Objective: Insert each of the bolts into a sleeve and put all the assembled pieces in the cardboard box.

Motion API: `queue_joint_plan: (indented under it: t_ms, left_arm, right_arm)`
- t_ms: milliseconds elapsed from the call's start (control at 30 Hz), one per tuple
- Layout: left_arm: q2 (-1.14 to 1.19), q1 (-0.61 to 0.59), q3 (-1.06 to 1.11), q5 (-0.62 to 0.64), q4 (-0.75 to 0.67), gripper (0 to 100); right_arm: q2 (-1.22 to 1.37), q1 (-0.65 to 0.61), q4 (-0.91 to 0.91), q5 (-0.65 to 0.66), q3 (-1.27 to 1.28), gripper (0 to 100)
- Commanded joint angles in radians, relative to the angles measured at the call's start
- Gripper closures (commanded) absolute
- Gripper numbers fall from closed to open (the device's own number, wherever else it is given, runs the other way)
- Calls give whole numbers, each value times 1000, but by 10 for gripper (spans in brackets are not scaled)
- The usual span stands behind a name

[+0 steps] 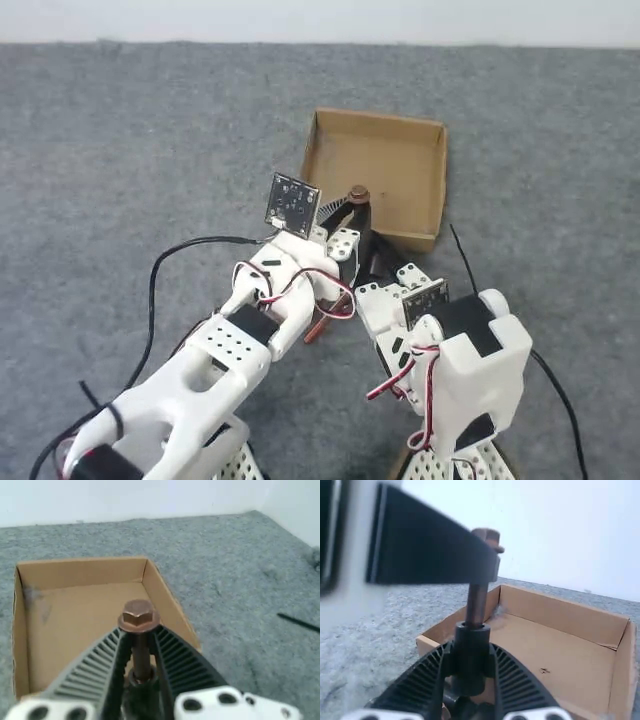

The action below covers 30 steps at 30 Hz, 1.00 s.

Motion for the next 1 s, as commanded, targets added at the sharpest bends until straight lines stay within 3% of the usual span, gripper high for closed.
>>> queue_joint_plan:
  t_ms: [0,800,967]
  left_arm:
    - [-38,-5,8,-15,-6,988]
    - [-38,3,114,-15,-5,987]
    - [-38,3,114,-11,-2,900]
  right_arm:
    - [-47,35,-30,12,-8,992]
    - [-47,53,-36,12,-18,992]
    - [-47,53,-36,12,-18,992]
